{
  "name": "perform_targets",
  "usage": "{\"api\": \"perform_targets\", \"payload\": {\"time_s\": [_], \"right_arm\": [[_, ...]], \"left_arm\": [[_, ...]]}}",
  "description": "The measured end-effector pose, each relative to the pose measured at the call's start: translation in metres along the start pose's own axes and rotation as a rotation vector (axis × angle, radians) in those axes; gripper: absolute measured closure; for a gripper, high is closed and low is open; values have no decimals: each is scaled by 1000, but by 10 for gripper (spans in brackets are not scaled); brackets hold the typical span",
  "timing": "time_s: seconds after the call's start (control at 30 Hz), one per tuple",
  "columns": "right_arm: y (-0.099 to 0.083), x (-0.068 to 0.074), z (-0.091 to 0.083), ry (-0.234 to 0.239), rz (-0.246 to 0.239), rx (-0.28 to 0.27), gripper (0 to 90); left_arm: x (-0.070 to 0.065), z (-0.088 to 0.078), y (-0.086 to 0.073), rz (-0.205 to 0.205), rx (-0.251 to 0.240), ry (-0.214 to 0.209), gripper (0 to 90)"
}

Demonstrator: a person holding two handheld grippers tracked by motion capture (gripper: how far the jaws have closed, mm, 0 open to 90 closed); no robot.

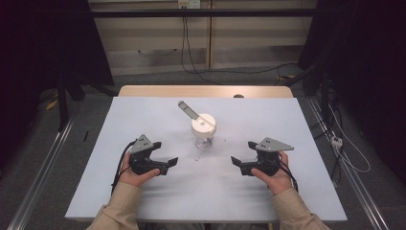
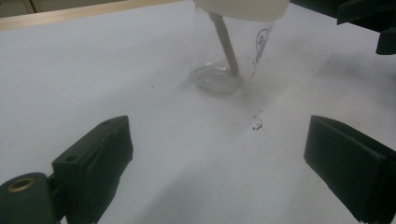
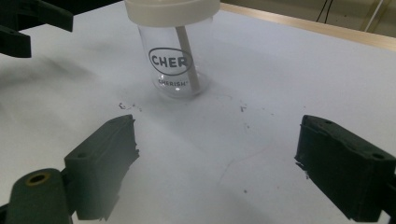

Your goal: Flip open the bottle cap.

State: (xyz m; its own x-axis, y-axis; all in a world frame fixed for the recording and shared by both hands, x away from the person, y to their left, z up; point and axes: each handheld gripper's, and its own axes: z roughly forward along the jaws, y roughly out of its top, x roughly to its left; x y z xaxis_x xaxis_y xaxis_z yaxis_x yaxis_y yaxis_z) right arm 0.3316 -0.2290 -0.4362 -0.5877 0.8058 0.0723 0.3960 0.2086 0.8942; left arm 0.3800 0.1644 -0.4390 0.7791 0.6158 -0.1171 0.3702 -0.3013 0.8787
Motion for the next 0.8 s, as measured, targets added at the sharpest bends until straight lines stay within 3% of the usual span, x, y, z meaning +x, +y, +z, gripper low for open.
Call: {"api": "perform_targets", "payload": {"time_s": [0.27, 0.8], "right_arm": [[-11, -6, -14, -32, 8, -6, 121], [-27, -13, -39, -52, 20, -8, 116]], "left_arm": [[6, -15, -9, -6, 9, 17, 82], [18, -36, -25, -16, 31, 61, 85]]}}
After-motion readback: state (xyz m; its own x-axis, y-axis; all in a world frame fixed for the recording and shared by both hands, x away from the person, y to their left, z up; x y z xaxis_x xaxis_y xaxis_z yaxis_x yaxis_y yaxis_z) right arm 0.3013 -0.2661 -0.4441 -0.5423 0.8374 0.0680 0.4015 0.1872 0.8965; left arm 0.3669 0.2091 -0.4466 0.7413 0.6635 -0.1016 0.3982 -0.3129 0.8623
